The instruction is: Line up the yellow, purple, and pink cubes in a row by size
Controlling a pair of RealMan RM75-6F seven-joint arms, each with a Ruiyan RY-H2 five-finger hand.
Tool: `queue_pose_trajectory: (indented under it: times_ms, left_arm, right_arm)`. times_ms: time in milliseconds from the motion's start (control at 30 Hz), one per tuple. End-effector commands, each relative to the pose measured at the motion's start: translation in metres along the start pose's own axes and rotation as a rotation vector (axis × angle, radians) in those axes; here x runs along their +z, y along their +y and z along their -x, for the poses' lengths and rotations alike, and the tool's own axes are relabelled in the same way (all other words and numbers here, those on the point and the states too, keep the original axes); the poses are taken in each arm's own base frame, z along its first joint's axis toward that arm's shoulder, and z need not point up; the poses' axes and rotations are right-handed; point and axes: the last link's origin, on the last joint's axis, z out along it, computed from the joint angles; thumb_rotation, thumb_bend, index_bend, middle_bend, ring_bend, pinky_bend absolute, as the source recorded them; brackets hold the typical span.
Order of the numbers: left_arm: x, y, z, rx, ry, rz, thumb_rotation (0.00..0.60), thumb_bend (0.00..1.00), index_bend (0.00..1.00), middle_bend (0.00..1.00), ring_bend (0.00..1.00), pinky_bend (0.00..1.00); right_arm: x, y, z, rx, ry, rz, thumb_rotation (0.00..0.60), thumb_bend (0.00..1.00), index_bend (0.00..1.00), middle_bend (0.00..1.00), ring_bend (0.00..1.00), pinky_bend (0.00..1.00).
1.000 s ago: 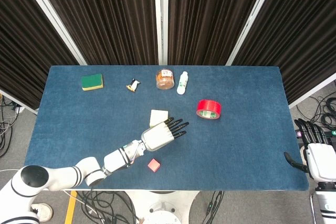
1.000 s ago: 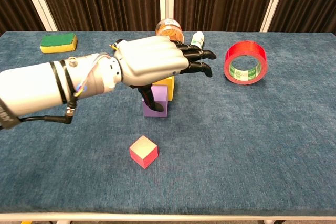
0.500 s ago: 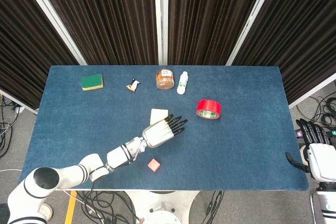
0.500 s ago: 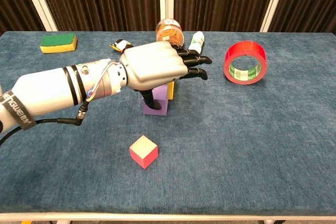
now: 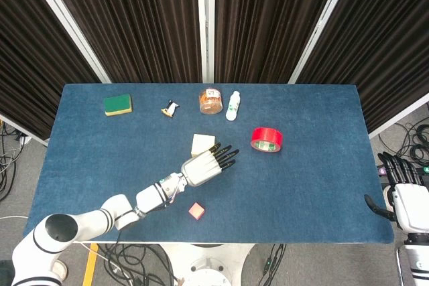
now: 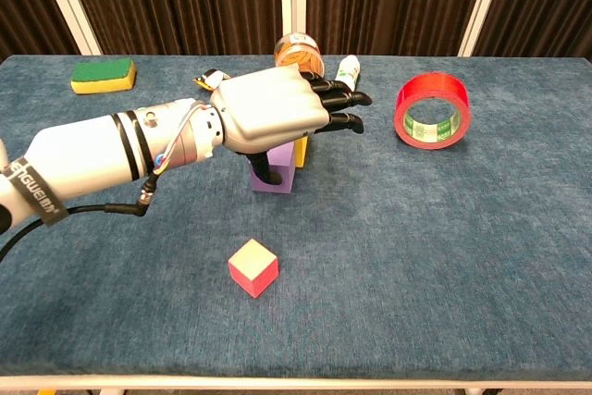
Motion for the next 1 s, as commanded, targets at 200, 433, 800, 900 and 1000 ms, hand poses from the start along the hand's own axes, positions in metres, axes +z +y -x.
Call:
queue_pose_trajectory:
  times_ms: [200, 433, 800, 900, 1000]
  left_arm:
    - [-0.037, -0.023, -0.021, -0.169, 0.065, -0.111, 0.6, 0.05, 0.2, 0.07, 0.09, 0.21]
    - [-0.107, -0.083, -0.026, -0.356, 0.044, -0.421, 0.6, 0.05, 0.2, 0.07, 0.09, 0.21]
    - [-0.197, -0.124, -0.021, -0.442, 0.026, -0.728, 0.6, 0.05, 0.2, 0.07, 0.09, 0.21]
    - [-0.208, -0.124, -0.021, -0.447, 0.024, -0.75, 0.6, 0.05, 0.2, 0.07, 0.09, 0.21]
    - [-0.216, -0.122, -0.021, -0.456, 0.014, -0.765, 0.6, 0.05, 0.2, 0.07, 0.09, 0.21]
  right_arm:
    - [0.003, -0.012, 0.001, 0.023, -0.028, -0.076, 0.6, 0.17, 0.0, 0.05, 0.0, 0.0]
    - [0.013, -0.052, 0.009, 0.029, -0.128, -0.333, 0.6, 0.23, 0.01, 0.17, 0.0, 0.03]
    - [0.055, -0.168, 0.041, -0.109, -0.321, -0.854, 0.6, 0.23, 0.19, 0.55, 0.44, 0.61]
    - [0.07, -0.201, 0.055, -0.16, -0.345, -0.943, 0.6, 0.22, 0.23, 0.65, 0.56, 0.73]
    - [0.082, -0.235, 0.072, -0.215, -0.388, -1.019, 0.6, 0.14, 0.26, 0.77, 0.71, 0.87]
